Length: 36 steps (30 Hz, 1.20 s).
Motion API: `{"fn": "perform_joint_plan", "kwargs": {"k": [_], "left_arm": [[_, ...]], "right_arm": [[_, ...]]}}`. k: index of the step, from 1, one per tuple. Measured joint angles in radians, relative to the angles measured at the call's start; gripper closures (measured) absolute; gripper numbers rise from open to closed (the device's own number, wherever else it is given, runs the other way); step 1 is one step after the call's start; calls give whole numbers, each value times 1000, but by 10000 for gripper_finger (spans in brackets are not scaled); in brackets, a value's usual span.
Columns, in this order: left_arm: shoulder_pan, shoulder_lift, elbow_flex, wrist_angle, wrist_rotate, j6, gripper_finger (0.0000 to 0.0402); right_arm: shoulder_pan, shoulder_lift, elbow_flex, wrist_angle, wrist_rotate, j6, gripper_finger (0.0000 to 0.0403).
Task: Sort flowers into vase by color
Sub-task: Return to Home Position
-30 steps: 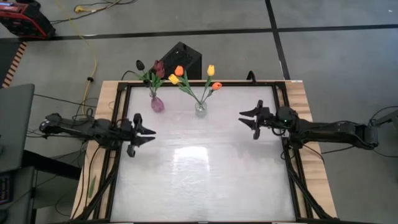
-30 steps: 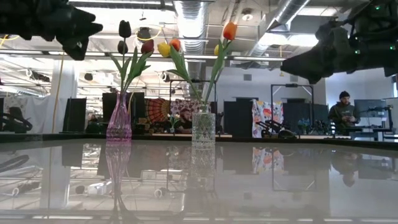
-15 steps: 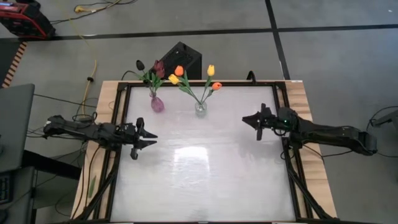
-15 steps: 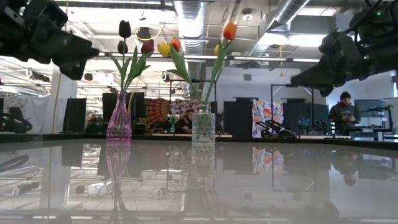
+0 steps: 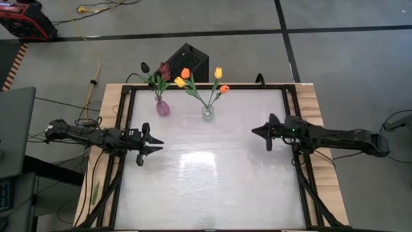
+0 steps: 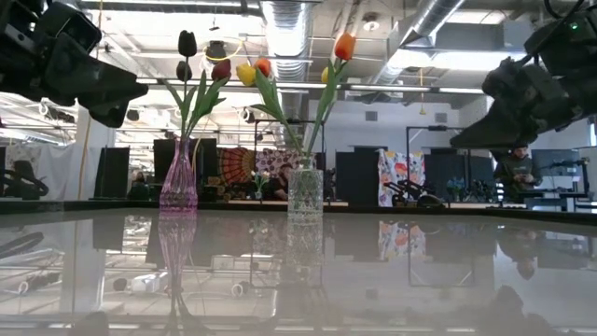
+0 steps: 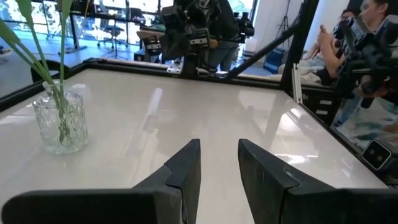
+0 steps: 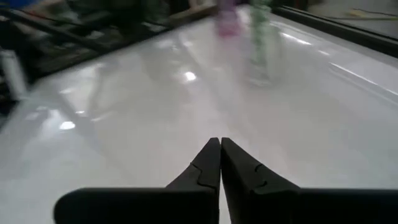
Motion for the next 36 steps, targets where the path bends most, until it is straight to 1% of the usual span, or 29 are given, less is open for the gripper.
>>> {"fn": "perform_joint_plan", "kwargs": {"k": [2, 4, 7, 10, 14, 16, 22, 26, 29, 32, 36], "left_arm": [[0, 0, 0, 0, -1, 4, 306], [0, 0, 0, -3, -11, 8, 306], [0, 0, 0, -28, -30, 9, 306], [0, 1, -1, -58, -35, 8, 306], [0, 1, -1, -55, -26, 8, 306], [0, 1, -1, -55, -26, 8, 306], [0, 1, -2, -55, -26, 8, 306], [0, 1, -2, -55, -26, 9, 306], [0, 1, -2, -55, -26, 9, 306], [0, 1, -2, -55, -26, 9, 306], [0, 1, -3, -55, -26, 9, 306]], "right_arm": [[-1, -22, 0, -56, 51, 1, 371], [-5, -50, 0, -100, 79, 2, 380], [-11, -99, 0, -144, 79, -1, 385], [-11, -153, 0, -203, 93, -1, 377], [-11, -215, 3, -247, 201, -8, 371], [-12, -231, 3, -238, 228, -20, 375], [1, -237, 0, -152, 229, -54, 381], [2, -237, -3, -54, 206, -80, 380], [17, -238, -59, 47, 180, -125, 380], [34, -235, -66, -4, 202, -147, 380], [30, -239, -66, -5, 214, -152, 378]]}}
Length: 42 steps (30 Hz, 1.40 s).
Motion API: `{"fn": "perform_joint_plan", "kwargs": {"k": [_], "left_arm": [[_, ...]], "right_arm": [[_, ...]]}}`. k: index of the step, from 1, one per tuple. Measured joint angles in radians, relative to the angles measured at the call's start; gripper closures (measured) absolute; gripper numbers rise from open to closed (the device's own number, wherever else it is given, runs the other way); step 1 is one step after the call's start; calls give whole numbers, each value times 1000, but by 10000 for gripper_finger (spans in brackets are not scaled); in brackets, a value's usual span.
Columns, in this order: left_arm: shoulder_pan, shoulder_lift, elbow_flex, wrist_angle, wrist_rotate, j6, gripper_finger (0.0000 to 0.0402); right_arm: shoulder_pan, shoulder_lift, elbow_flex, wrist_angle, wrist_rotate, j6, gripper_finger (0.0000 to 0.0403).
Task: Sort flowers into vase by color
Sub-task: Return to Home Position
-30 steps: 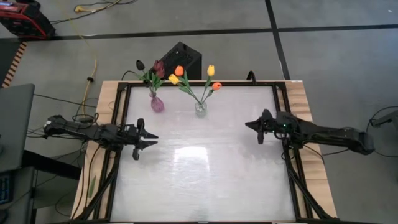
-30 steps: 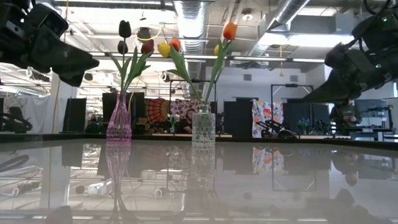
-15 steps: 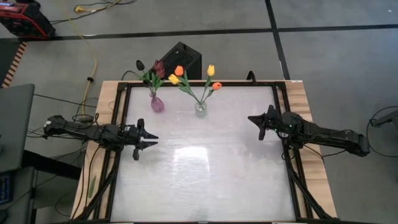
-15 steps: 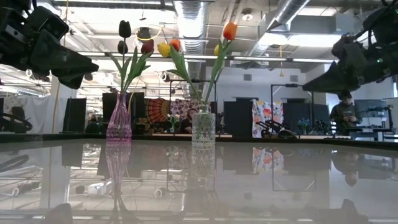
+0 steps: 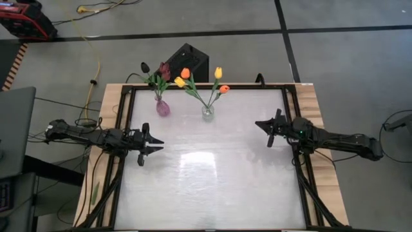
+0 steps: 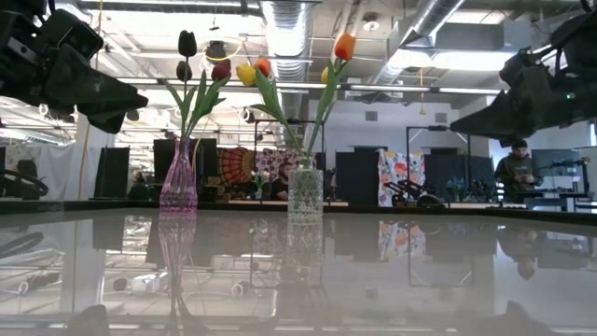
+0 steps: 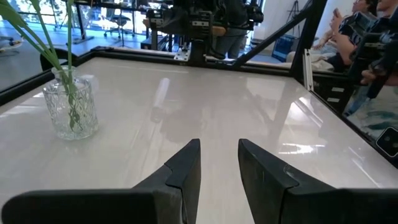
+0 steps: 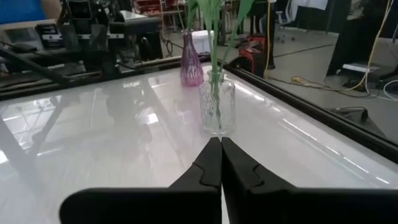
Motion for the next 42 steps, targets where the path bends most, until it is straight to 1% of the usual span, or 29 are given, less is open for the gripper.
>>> {"fn": "perform_joint_plan", "kwargs": {"k": [8, 42], "left_arm": [[0, 0, 0, 0, 0, 0, 306], [0, 0, -1, 0, 0, 0, 306]], "right_arm": [[0, 2, 0, 0, -5, 1, 357], [0, 2, -2, -2, -9, 1, 355]]}}
